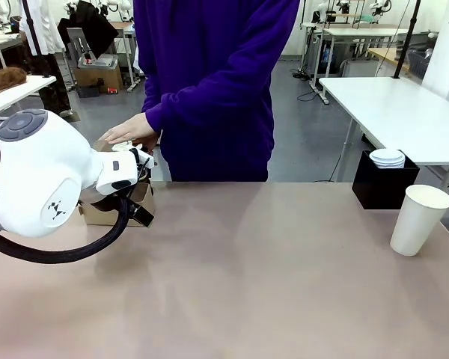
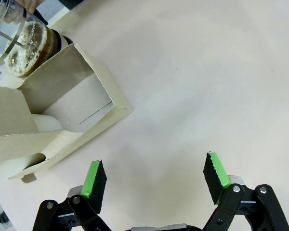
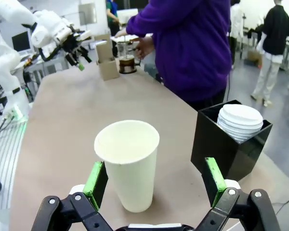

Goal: Pour a drink into a cup and package it in a carrier.
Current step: Pick up the 600 ml Paper Cup and place it in the middle top area of the table.

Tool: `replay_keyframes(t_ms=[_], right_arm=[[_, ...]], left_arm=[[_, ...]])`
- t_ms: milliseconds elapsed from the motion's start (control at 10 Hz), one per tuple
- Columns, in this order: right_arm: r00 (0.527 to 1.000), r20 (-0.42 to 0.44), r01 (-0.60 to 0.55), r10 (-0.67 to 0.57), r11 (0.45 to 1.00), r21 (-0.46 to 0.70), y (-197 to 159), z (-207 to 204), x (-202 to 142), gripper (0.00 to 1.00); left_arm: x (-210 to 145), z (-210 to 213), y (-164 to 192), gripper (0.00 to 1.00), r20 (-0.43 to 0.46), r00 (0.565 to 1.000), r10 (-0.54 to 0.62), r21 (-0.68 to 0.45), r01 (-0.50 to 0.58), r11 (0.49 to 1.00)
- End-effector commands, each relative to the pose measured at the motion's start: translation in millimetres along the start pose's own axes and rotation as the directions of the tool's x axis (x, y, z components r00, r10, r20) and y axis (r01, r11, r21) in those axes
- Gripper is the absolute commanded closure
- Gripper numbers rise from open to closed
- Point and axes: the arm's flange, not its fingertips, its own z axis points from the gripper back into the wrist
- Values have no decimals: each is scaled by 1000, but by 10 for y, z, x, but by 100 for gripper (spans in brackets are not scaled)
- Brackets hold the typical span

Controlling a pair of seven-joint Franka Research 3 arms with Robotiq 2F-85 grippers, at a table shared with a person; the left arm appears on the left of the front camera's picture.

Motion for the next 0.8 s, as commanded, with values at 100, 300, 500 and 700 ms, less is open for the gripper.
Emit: replay_keyframes(t_ms=[100, 300, 500, 700], right_arm=[[994, 91, -65, 63, 998, 26, 14, -90, -338, 0], [993, 110, -54, 50, 998, 42, 25, -178, -548, 0], [993, 110, -48, 43, 998, 43, 48, -335, -701, 0], [991, 130, -45, 43, 999, 18, 56, -448, -792, 0]], left_arm=[[-2, 3, -2, 0, 1, 1000, 0, -1, 0, 1000], [-2, 3, -2, 0, 1, 1000, 0, -1, 0, 1000], [-2, 3, -2, 0, 1, 1000, 0, -1, 0, 1000], [-2, 3, -2, 0, 1, 1000, 0, -1, 0, 1000]])
